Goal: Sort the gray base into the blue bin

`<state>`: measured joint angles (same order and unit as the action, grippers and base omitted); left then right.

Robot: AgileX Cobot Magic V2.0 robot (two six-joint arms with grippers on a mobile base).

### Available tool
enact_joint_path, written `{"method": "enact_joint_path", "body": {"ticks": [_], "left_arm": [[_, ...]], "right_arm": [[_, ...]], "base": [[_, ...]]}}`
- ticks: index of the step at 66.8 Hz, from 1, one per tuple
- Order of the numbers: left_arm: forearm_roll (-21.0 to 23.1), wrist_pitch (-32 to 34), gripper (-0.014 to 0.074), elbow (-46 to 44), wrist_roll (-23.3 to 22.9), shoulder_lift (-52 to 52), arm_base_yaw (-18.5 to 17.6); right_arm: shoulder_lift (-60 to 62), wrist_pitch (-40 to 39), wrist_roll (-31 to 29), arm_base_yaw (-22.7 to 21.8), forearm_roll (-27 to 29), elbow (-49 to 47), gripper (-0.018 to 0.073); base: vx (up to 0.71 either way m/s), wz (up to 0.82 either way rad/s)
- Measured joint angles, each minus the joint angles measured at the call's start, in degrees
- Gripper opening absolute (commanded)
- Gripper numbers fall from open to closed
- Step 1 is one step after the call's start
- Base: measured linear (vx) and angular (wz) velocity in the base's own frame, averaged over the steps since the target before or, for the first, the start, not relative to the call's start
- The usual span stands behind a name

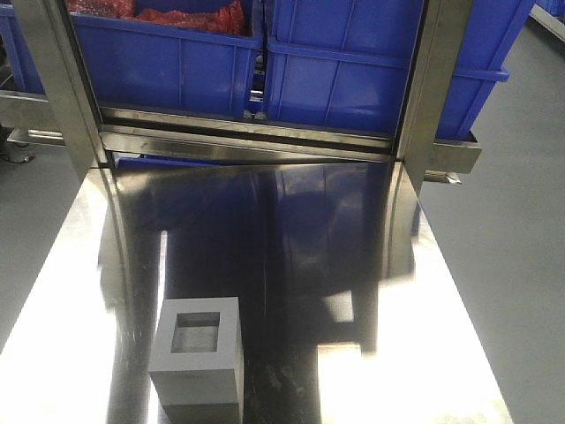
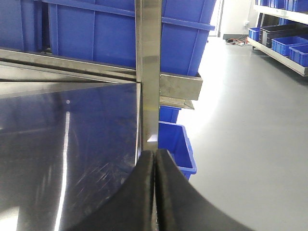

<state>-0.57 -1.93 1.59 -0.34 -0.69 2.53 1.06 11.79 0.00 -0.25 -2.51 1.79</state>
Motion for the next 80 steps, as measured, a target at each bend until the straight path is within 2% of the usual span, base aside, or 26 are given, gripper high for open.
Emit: {"method": "enact_joint_path", "body": {"ticks": [11,22,32,41,60,80], "left_arm": [[0.0,0.1,-0.0008,-1.4,0.0,0.0,0.0],[0.0,-0.5,-0.0008,-7.5,0.0,0.1,0.0],[0.0,-6.7,-0.0008,-15.3,0.0,6.4,0.0],[0.0,-15.2,-0.0008,-21.4,0.0,16.3,0.0],[0.0,-27.6,-0.0008,-24.7,0.3,31.9,0.0],[0.0,-28.7,-0.0006,-24.7,0.3,35.9,0.0]], "right_arm": [[0.0,0.0,0.0,0.0,0.0,0.0,-0.0005],[0.0,0.0,0.0,0.0,0.0,0.0,-0.0005],[0.0,0.0,0.0,0.0,0.0,0.0,-0.0005],[0.0,0.0,0.0,0.0,0.0,0.0,-0.0005],[0.0,0.0,0.0,0.0,0.0,0.0,-0.0005],[0.0,0.0,0.0,0.0,0.0,0.0,-0.0005]], "base": [[0.0,0.0],[0.0,0.0],[0.0,0.0],[0.0,0.0],[0.0,0.0],[0.0,0.0]]}}
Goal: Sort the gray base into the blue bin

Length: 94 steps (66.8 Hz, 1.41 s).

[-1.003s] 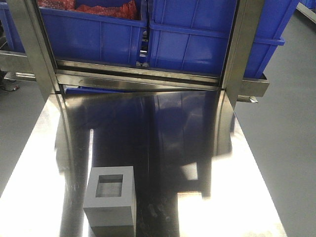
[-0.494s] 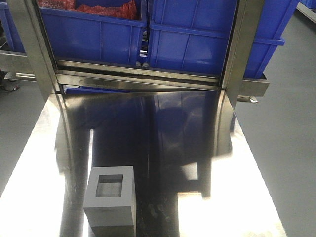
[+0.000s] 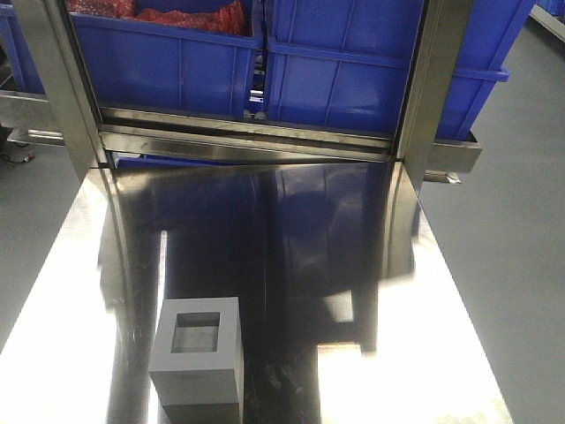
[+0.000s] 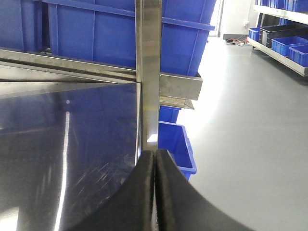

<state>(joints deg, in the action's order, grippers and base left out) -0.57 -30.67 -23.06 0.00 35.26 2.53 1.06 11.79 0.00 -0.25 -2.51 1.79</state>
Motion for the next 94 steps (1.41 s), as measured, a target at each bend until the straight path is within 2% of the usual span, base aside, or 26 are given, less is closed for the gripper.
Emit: {"method": "enact_joint_path", "body": {"ticks": [9,18,39,45,66,73,83,90,94], "left_arm": [[0.0,-0.1,0.0017,0.0,0.0,0.0,0.0],[0.6,-1.0,0.0082,0.0,0.0,0.0,0.0],[0.6,-0.9,0.0375,0.0,-0.3,0.0,0.0],[0.6,-0.7,0.0429,0.0,-0.3,0.0,0.0],[1.4,0.4,0.0445,0.0,-0.9,0.0,0.0],[5.6,1.9,0.0445,-0.4,-3.1,0.0,0.0],[15.3,2.0,0.0442,-3.0,-2.1,0.0,0.0],[25.0,1.2,0.0425,-5.7,3.2,0.0,0.0],[32.3,0.1,0.0409,-7.3,8.8,0.0,0.0]], "right_arm": [[0.0,0.0,0.0,0.0,0.0,0.0,-0.0005],[0.0,0.0,0.0,0.0,0.0,0.0,-0.0005],[0.0,0.0,0.0,0.0,0.0,0.0,-0.0005],[0.0,0.0,0.0,0.0,0.0,0.0,-0.0005],[0.0,0.0,0.0,0.0,0.0,0.0,-0.0005],[0.0,0.0,0.0,0.0,0.0,0.0,-0.0005],[0.0,0.0,0.0,0.0,0.0,0.0,-0.0005],[0.0,0.0,0.0,0.0,0.0,0.0,-0.0005],[0.0,0.0,0.0,0.0,0.0,0.0,-0.0005]], "base": [[0.0,0.0],[0.0,0.0],[0.0,0.0],[0.0,0.0],[0.0,0.0],[0.0,0.0],[0.0,0.0],[0.0,0.0],[0.0,0.0]]}}
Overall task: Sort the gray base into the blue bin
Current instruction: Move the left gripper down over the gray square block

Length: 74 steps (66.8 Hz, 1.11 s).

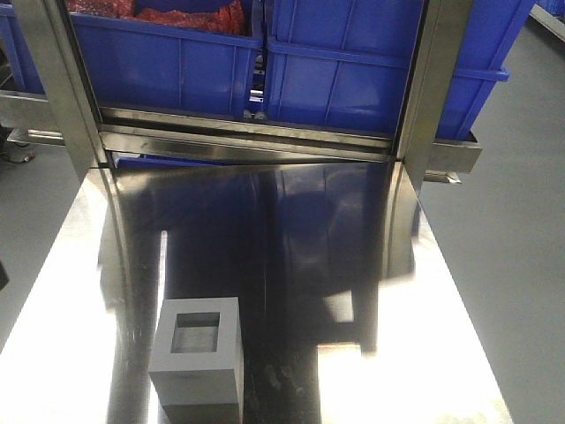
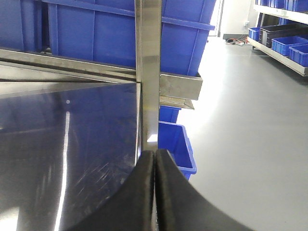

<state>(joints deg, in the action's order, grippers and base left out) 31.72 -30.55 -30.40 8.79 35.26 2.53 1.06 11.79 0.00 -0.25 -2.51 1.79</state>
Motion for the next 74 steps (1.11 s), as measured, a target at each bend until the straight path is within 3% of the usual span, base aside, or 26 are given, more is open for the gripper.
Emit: {"method": "enact_joint_path", "body": {"ticks": [8,15,24,31,42,66,74], "left_arm": [[13.3,-2.9,0.0393,-2.6,10.9,0.8,0.0],[21.6,-7.6,0.0393,-4.5,18.7,3.7,0.0],[25.1,-14.5,0.0394,-7.9,24.3,9.3,0.0],[24.6,-16.7,0.0394,-10.7,25.4,12.6,-0.5],[20.3,-16.4,0.0394,-15.0,24.4,15.0,-4.7],[8.4,-9.6,0.0394,-18.1,13.1,21.9,-19.6],[1.7,-7.3,0.0394,-18.1,7.5,26.1,-25.8]], "right_arm": [[0.0,0.0,0.0,0.0,0.0,0.0,-0.0005],[0.0,0.0,0.0,0.0,0.0,0.0,-0.0005],[0.0,0.0,0.0,0.0,0.0,0.0,-0.0005],[0.0,0.0,0.0,0.0,0.0,0.0,-0.0005],[0.0,0.0,0.0,0.0,0.0,0.0,-0.0005],[0.0,0.0,0.0,0.0,0.0,0.0,-0.0005],[0.0,0.0,0.0,0.0,0.0,0.0,-0.0005]], "base": [[0.0,0.0],[0.0,0.0],[0.0,0.0],[0.0,0.0],[0.0,0.0],[0.0,0.0],[0.0,0.0]]}}
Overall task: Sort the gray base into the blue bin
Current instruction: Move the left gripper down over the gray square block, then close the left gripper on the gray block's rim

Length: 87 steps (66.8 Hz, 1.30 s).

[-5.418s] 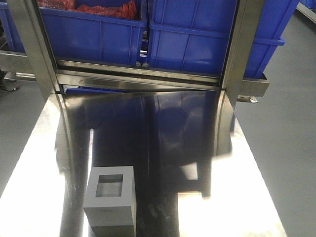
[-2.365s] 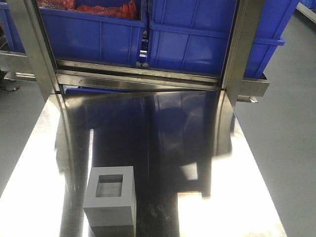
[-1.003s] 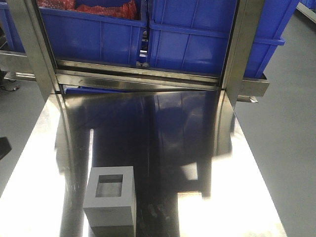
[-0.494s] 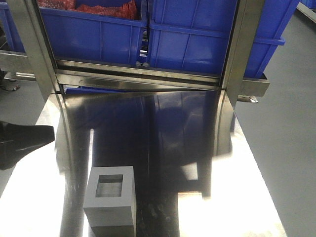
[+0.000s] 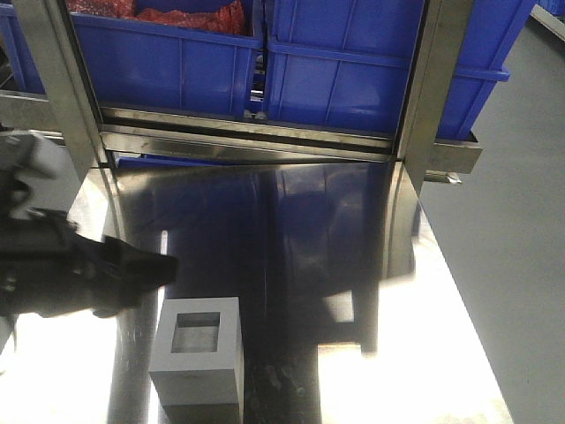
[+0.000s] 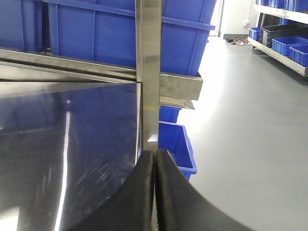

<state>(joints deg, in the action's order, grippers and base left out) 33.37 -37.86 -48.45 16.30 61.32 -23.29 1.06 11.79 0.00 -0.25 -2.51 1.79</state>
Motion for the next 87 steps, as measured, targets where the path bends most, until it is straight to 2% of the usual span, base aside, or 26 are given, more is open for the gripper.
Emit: {"method": "enact_joint_path", "body": {"ticks": [8,22,25,30,37,45,66,87], "left_arm": [[-9.9,2.0,0.0394,0.0,-8.7,3.7,-5.2],[-33.4,2.3,0.0394,0.0,-31.5,9.1,-11.9],[-36.9,2.3,0.0394,0.0,-36.3,9.9,-12.8],[-41.3,2.2,0.0394,0.0,-41.4,11.4,-13.9],[-43.2,2.1,0.0394,-0.1,-44.6,13.6,-14.2],[-44.5,1.6,0.0394,-0.1,-45.7,16.0,-14.2],[-45.0,1.2,0.0394,-0.3,-47.1,18.9,-14.2],[-46.6,1.2,0.0394,-0.4,-52.8,21.3,-14.2]], "right_arm": [[0.0,0.0,0.0,0.0,0.0,0.0,-0.0005],[0.0,0.0,0.0,0.0,0.0,0.0,-0.0005],[0.0,0.0,0.0,0.0,0.0,0.0,-0.0005],[0.0,0.0,0.0,0.0,0.0,0.0,-0.0005],[0.0,0.0,0.0,0.0,0.0,0.0,-0.0005],[0.0,0.0,0.0,0.0,0.0,0.0,-0.0005],[0.0,0.0,0.0,0.0,0.0,0.0,-0.0005],[0.0,0.0,0.0,0.0,0.0,0.0,-0.0005]], "base": [[0.0,0.0],[0.0,0.0],[0.0,0.0],[0.0,0.0],[0.0,0.0],[0.0,0.0],[0.0,0.0],[0.0,0.0]]}}
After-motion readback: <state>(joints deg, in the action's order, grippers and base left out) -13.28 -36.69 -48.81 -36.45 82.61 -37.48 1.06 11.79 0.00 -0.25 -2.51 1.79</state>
